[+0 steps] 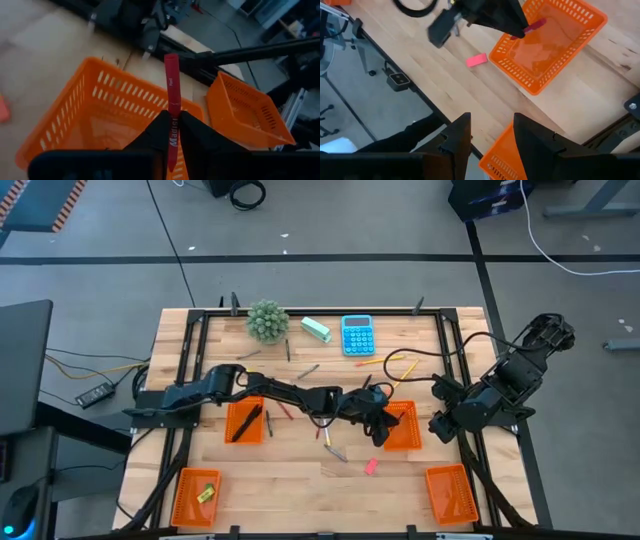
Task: Sort crayons/erasers/pens/pencils in bins
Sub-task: Put the top red crayon into the top right orange basket
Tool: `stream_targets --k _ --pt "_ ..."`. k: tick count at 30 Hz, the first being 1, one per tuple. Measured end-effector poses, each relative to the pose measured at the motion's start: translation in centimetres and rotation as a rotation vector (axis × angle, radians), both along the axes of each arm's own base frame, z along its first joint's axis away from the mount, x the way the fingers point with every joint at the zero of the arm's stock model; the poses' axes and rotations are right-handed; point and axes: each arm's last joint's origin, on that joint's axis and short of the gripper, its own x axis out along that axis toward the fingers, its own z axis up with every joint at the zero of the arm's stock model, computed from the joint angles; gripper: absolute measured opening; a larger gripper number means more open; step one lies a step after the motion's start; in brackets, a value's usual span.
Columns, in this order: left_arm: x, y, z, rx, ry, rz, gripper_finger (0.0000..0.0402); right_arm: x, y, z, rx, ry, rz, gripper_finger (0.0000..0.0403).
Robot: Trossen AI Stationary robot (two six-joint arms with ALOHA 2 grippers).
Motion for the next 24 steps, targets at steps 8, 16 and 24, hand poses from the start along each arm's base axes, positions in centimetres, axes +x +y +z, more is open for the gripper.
stream_targets --k 8,16,24 --pt "-0.3 -0.6 -1.5 -0.249 0.123 0.092 0.0044 0.4 0.3 -0.2 -0.023 -0.004 -0.015 0.0154" --pt "-0.2 0.4 -1.5 -0.472 0.138 0.212 0.0051 0.9 0.6 -0.6 -0.048 0.008 0.004 0.0154" --pt "-0.2 1.0 -1.5 -0.639 0.152 0.295 0.0045 1.0 0.7 -0.6 -0.055 0.007 0.001 0.0154"
